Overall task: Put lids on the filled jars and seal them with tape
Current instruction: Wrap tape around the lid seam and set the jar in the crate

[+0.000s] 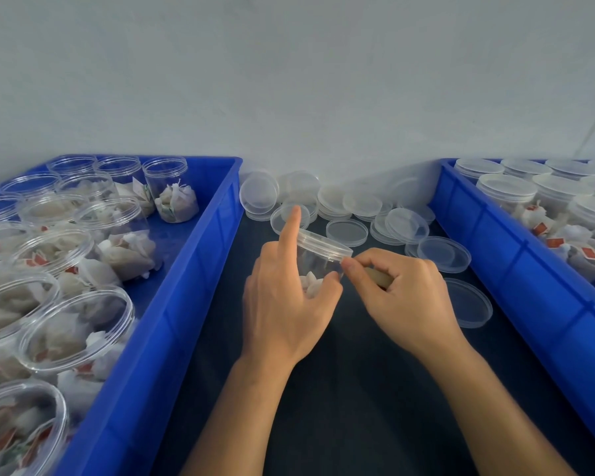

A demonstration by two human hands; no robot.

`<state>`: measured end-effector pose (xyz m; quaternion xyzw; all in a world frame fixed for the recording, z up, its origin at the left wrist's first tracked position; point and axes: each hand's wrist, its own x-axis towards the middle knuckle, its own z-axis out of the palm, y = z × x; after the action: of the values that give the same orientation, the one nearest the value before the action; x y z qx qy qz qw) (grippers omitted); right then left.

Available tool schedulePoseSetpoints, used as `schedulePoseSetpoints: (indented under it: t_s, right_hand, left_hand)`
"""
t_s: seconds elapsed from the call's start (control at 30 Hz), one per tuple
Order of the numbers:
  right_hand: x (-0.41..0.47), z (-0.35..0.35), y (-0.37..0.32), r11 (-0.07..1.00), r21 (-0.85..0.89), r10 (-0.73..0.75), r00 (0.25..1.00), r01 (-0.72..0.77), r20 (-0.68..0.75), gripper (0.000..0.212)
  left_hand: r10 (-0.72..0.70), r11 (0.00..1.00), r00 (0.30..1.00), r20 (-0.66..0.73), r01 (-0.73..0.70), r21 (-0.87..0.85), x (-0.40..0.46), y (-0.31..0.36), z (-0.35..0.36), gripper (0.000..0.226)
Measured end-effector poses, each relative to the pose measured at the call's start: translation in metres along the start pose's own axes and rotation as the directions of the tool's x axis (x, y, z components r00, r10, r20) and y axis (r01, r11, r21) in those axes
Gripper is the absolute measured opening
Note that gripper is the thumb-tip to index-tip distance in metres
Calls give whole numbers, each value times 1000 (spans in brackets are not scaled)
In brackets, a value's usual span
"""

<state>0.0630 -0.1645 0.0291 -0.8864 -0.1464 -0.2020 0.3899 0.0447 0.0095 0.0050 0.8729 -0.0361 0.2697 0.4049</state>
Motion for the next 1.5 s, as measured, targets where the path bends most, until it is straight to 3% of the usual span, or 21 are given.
schedulePoseSetpoints:
  t_s: [0.83, 1.07, 1.5]
  right_hand:
    - [0, -4, 3, 981, -155, -132, 987, 117, -88, 43]
    - [-1, -3, 1, 972, -188, -168, 978, 144, -120, 42]
    - [-2, -3, -14, 969, -237, -50, 997, 63, 62, 28]
  left_hand:
    - [18, 1000, 1000, -9, -18, -1, 2, -2, 2, 89]
    - [13, 1000, 1000, -16, -13, 5, 3, -2, 2, 78]
    - [-70, 996, 993, -92, 66, -54, 8, -5, 0, 61]
